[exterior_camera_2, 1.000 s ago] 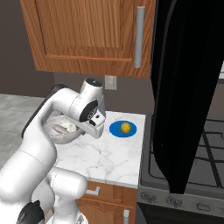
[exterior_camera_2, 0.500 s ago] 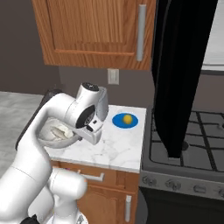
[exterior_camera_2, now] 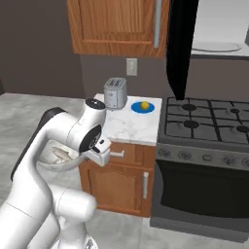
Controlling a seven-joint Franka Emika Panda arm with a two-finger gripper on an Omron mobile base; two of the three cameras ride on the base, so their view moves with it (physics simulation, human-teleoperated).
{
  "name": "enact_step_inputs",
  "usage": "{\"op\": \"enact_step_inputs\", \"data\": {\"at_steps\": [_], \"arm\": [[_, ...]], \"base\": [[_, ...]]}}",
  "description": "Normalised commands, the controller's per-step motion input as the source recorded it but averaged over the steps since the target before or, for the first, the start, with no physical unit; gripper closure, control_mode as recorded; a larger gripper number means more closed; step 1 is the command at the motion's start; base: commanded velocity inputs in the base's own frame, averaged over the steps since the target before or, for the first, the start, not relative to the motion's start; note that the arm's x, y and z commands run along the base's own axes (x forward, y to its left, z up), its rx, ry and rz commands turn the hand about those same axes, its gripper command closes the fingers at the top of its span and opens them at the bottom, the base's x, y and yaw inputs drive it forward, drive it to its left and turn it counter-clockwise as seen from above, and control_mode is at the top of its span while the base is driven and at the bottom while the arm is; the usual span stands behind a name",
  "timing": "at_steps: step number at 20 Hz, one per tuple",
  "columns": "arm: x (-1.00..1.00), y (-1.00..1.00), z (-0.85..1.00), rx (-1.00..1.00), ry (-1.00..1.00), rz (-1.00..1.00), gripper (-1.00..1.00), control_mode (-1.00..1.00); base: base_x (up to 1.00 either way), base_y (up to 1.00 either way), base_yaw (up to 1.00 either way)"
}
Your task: Remove the pear from the bowl and place it on the small plate. Then place the bowl with only the fish in the microwave, close the door, and press the start button to microwave the fish.
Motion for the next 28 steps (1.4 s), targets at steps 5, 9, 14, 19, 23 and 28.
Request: {"op": "enact_step_inputs", "data": {"at_steps": [5, 9, 14, 19, 23, 28], "arm": [[0.0, 0.0, 0.0, 0.0, 0.0, 0.0, 1.0, 1.0], [0.0, 0.0, 0.0, 0.0, 0.0, 0.0, 1.0, 1.0], [0.0, 0.0, 0.0, 0.0, 0.0, 0.0, 1.0, 1.0], [0.0, 0.0, 0.0, 0.0, 0.0, 0.0, 1.0, 1.0], [0.0, 0.0, 0.0, 0.0, 0.0, 0.0, 1.0, 1.0], [0.0, 0.0, 0.0, 0.0, 0.0, 0.0, 1.0, 1.0]], "base": [[-0.53, -0.98, 0.0], [-0.18, -1.0, 0.0], [0.05, -1.0, 0.01], [0.48, -0.98, 0.0], [0.96, -0.55, -0.04], [1.0, -0.3, -0.05]]}}
